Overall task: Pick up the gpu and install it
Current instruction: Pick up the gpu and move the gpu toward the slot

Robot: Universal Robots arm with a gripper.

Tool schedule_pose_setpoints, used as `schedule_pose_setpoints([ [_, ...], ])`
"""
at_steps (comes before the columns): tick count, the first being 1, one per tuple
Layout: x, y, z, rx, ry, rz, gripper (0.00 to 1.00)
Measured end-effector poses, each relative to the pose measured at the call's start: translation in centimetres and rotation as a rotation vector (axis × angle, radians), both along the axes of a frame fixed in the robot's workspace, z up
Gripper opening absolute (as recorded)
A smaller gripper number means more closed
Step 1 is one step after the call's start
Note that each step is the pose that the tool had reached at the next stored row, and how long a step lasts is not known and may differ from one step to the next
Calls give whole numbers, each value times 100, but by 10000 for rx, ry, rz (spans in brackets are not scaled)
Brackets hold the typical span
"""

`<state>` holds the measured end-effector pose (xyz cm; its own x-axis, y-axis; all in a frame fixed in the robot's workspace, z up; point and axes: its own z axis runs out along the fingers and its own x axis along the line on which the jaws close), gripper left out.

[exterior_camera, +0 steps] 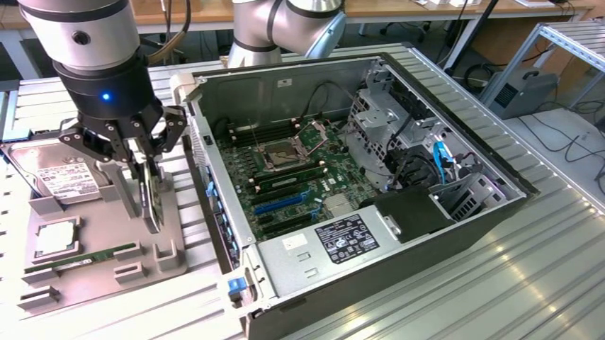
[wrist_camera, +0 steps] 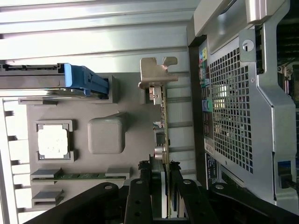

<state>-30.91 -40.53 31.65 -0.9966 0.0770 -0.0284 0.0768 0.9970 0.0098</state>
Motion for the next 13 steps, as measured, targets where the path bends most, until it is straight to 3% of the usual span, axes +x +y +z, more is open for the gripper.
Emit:
schedule_pose_setpoints([
  [1, 0, 0, 2, 0, 0, 0, 27],
  [3, 0, 0, 146, 0, 0, 0, 27],
  [7, 0, 0, 151, 0, 0, 0, 27],
  [9, 0, 0, 268, 0, 0, 0, 27],
  [13, 0, 0, 274, 0, 0, 0, 27],
])
